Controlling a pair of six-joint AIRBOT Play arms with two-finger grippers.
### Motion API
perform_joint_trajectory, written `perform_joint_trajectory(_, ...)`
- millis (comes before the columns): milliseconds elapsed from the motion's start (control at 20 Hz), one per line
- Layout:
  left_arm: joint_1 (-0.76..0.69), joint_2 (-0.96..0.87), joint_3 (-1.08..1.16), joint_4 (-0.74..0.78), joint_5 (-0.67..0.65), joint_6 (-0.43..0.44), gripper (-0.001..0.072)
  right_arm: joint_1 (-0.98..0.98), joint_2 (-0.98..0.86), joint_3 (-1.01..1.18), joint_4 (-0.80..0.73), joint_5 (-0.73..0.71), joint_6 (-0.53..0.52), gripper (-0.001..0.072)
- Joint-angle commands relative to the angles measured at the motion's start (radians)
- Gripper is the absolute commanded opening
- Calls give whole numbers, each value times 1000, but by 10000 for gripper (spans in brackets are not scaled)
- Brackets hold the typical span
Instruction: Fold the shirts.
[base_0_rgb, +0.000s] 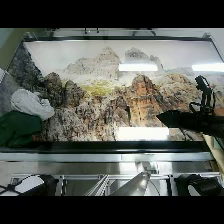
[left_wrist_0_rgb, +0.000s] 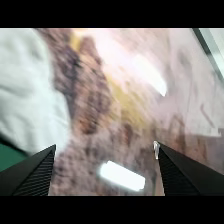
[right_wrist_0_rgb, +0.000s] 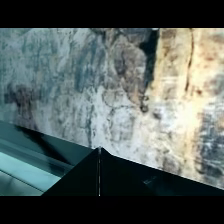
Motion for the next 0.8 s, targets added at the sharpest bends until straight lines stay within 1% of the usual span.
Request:
perform_joint_trajectory(0, 36, -249, 138, 71, 43, 54, 720, 1, 0, 0, 0, 1, 0, 14)
perform_joint_trajectory(150, -61, -449, 259, 168, 60, 54, 718, 1, 0, 0, 0, 0, 0, 14)
perform_joint_trajectory(200, -98, -509, 295, 185, 48, 53, 702, 1, -1, 0, 0, 0, 0, 14)
perform_joint_trajectory(350, -194, -642, 388, 235, 28, 52, 700, 1, -1, 0, 3, 0, 0, 14)
perform_joint_trajectory(400, -221, -679, 428, 235, 17, 42, 659, 1, -1, 0, 14, 0, 0, 14)
perform_joint_trajectory(450, -244, -708, 472, 226, -6, 26, 422, 1, -1, 0, 19, 0, 0, 14)
perform_joint_trajectory(500, -269, -731, 521, 227, -37, 18, 120, 1, -1, 0, 19, 0, 0, 14)
perform_joint_trajectory(550, -290, -742, 562, 226, -63, 11, -7, 1, -1, 0, 21, 0, 0, 14)
perform_joint_trajectory(650, -339, -738, 641, 214, -124, -20, -7, 1, -1, 0, 32, 1, 0, 14)
perform_joint_trajectory(750, -393, -709, 715, 101, -203, -24, -7, 1, -1, 0, 34, 0, 0, 14)
